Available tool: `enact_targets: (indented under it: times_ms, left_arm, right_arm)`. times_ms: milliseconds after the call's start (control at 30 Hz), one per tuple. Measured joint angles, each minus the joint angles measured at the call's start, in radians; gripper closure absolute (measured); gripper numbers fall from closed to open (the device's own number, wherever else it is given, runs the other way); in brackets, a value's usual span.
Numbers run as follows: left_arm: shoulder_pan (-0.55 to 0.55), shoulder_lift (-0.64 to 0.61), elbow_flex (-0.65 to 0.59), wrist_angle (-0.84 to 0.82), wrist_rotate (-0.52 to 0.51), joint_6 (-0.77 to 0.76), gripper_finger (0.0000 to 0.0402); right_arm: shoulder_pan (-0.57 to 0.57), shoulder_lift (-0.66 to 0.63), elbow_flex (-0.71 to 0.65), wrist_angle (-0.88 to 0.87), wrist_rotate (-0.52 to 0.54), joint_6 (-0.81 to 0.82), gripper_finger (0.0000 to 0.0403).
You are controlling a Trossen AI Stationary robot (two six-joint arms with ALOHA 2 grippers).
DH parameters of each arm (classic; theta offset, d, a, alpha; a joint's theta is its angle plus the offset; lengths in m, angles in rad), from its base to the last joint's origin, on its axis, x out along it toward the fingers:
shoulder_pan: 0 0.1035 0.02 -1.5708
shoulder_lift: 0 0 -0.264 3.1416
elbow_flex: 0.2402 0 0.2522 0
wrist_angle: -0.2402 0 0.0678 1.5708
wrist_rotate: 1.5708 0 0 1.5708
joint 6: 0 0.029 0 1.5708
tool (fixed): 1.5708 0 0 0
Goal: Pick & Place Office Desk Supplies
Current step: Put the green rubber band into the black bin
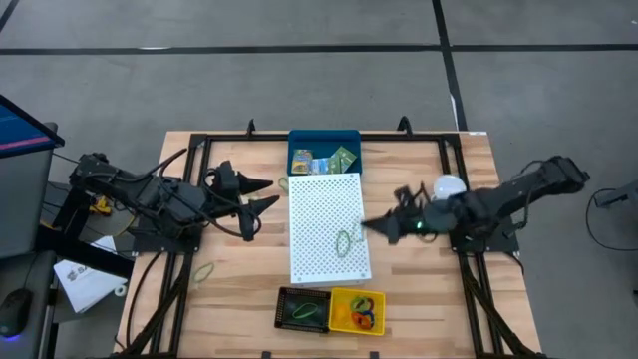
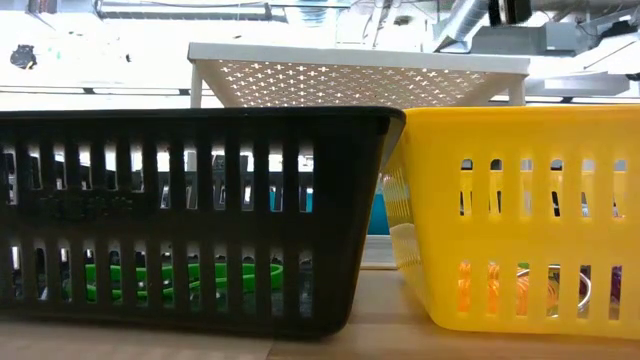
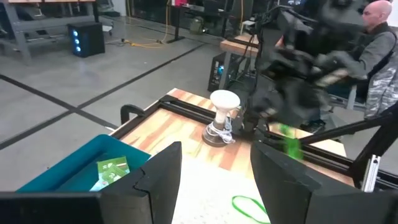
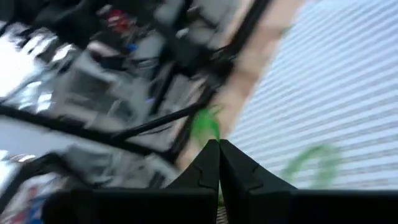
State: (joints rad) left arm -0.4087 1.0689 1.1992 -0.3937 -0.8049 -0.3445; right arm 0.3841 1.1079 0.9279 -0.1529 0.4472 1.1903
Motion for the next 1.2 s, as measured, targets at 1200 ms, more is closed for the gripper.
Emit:
enact_targets:
  times_ms: [1200]
  left_arm:
    - [-0.049,0.000,0.000,0.012,-0.097,-0.116,0.0215]
  right_arm:
    - [0.187,0.871,0.640,-0.201,-0.186,0.099,0.0403]
